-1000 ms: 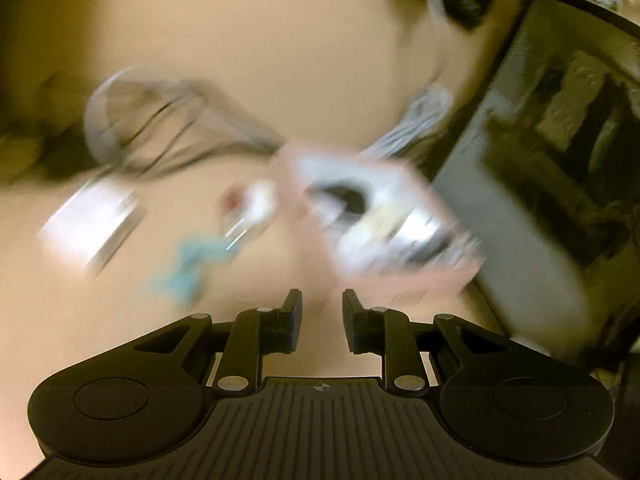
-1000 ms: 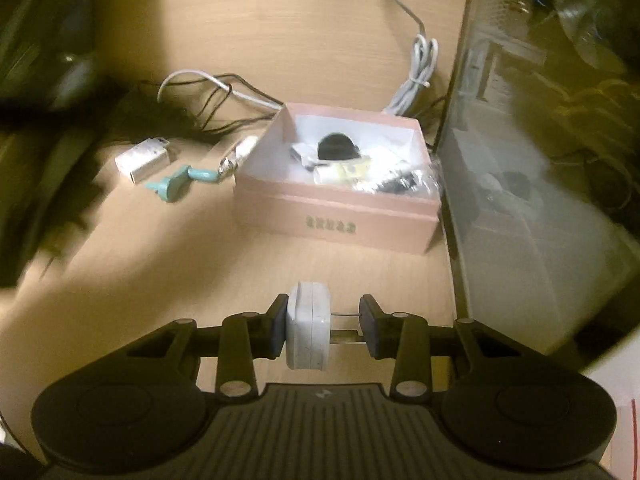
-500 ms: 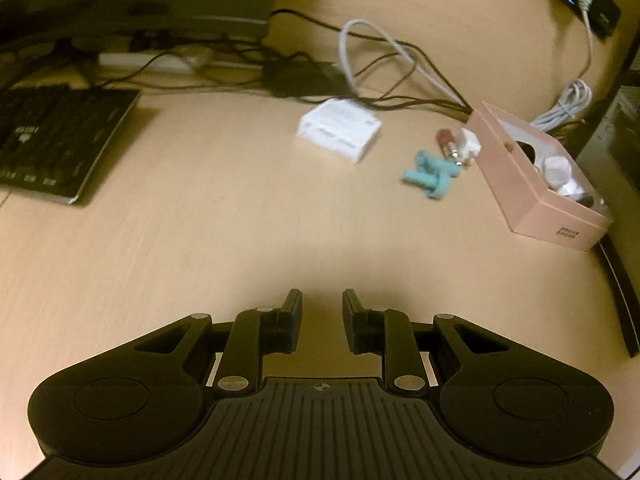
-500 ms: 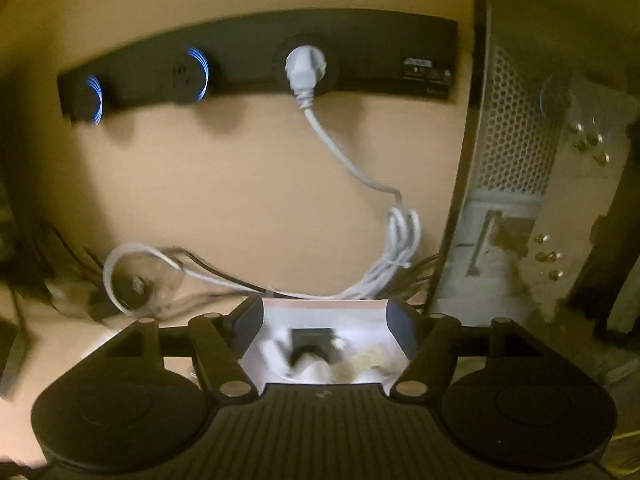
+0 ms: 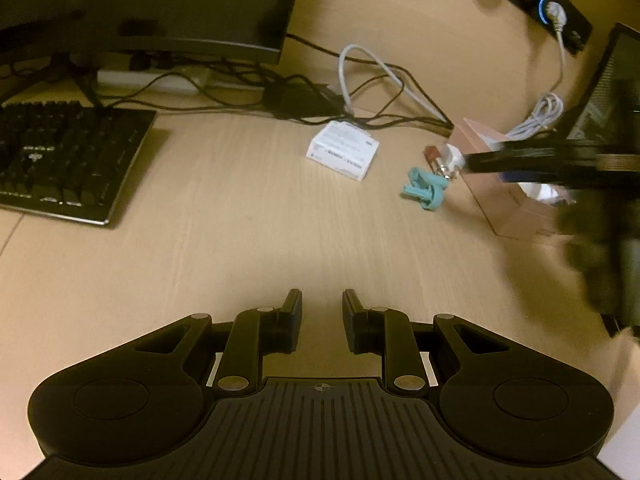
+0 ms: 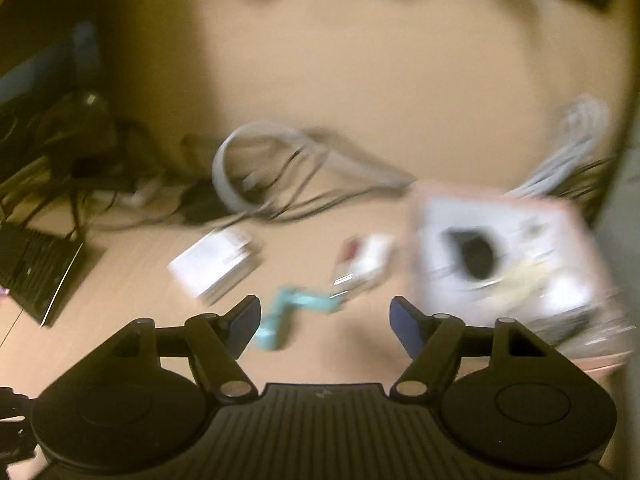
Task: Organize rigid objects
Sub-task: 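Grasp the teal plastic crank handle with the right gripper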
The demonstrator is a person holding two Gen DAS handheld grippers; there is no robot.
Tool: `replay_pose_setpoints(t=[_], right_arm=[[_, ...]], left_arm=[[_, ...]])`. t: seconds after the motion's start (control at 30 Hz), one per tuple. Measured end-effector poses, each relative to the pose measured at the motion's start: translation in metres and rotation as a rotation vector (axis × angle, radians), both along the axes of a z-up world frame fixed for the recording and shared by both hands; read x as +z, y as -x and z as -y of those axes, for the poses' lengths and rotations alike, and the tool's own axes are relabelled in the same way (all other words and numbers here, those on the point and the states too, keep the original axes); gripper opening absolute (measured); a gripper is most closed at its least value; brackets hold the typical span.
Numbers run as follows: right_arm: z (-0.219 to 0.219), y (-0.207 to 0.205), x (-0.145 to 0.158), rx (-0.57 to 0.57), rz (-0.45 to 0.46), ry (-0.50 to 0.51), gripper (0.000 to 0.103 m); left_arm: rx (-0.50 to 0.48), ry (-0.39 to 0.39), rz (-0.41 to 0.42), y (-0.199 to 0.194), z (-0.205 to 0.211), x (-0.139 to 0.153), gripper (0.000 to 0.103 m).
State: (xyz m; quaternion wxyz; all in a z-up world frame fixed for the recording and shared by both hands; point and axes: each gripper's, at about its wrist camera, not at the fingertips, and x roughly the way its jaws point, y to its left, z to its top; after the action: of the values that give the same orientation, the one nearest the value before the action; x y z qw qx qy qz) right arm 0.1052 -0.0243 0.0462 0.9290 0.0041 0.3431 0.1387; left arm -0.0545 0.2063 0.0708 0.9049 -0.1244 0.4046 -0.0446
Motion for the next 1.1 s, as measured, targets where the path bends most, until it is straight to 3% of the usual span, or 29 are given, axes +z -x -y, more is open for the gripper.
replay_pose_setpoints(t=[0.13,0.27,0.33,0.43,0.7,0.93,1.1], right_arm=[[-0.046,-0.024,-0.038,0.006,-0.039,0.048,0.053],[-0.064,-0.044,-0.057,-0.002,-0.066,0.043,0.043],[-0.068,-0.045,-0.058,0.000,-0.068,0.043,0.019],[-0.069,-0.040,-0.058,0.040,-0.087,0.025,0.012],[-0.049,0.027,-0.059,0.114,-0.079,0.074,0.011],[-0.018,0.065,-0.060,0.095,-0.061,0.100,0.012],[0.000,0.068,-0.064,0.091,-0.075,0.047,0.035]], left_arm=[[0.008,0.012,-0.020,0.009,-0.015,-0.006,0.024],[0.042,0.006,-0.043,0.012,-0.031,-0.012,0.024],[0.062,0.014,-0.051,0.011,-0.039,-0.014,0.024],[0.068,0.014,-0.059,0.002,-0.043,-0.017,0.024],[-0.017,-0.026,-0.015,-0.058,-0.019,-0.013,0.024],[-0.151,-0.134,0.064,-0.138,0.028,-0.001,0.024],[-0.227,-0.239,0.075,-0.177,0.062,-0.011,0.024]])
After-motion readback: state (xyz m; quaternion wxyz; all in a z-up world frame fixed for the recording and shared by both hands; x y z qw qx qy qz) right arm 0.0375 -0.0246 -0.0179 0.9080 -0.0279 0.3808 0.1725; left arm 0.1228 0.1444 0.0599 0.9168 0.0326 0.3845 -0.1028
